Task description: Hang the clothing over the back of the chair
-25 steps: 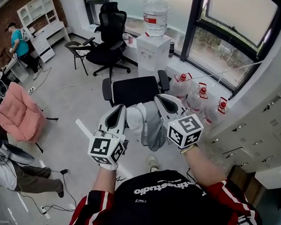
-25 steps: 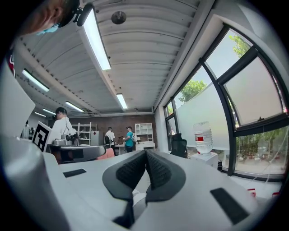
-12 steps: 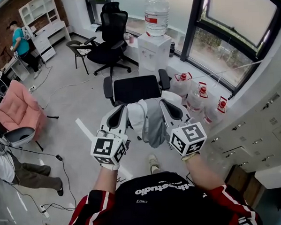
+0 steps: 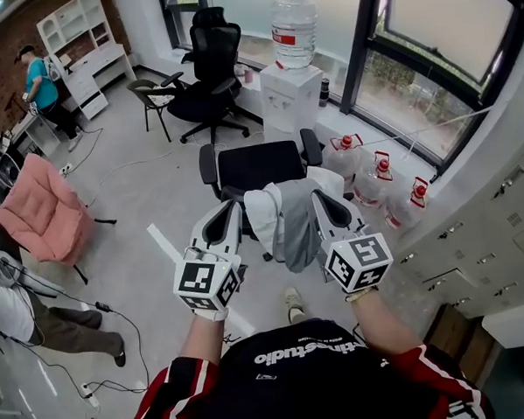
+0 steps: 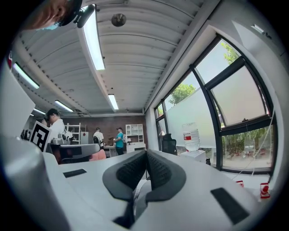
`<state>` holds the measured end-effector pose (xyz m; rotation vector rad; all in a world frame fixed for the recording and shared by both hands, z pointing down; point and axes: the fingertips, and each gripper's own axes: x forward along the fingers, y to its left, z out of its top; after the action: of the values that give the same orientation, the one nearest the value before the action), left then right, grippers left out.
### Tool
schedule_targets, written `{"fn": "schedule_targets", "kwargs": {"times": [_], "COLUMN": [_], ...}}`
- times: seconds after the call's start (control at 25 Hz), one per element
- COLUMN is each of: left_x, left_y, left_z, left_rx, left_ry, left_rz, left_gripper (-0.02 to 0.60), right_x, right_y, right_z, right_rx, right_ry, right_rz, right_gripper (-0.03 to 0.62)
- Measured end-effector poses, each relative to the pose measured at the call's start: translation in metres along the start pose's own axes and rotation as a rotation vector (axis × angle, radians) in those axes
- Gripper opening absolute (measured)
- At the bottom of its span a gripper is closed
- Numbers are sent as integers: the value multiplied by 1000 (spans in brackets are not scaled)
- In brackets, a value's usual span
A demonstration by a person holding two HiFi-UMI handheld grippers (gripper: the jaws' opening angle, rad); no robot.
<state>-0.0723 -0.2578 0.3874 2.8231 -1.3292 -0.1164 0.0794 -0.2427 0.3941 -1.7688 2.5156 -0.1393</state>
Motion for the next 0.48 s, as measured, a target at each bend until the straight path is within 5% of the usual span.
{"fn": "schedule_targets", "kwargs": {"times": [0.48], "left_x": [-12], "left_y": [1], "left_z": [0], "left_rx": [-12], "left_ry": [-9], "left_rz": [16], "left_gripper": [25], "right_x": [-13], "right_y": [6], "right_z": [2], "right_rx": [-5], "right_ry": [-21], "right_rz": [-28], "right_gripper": [9]}}
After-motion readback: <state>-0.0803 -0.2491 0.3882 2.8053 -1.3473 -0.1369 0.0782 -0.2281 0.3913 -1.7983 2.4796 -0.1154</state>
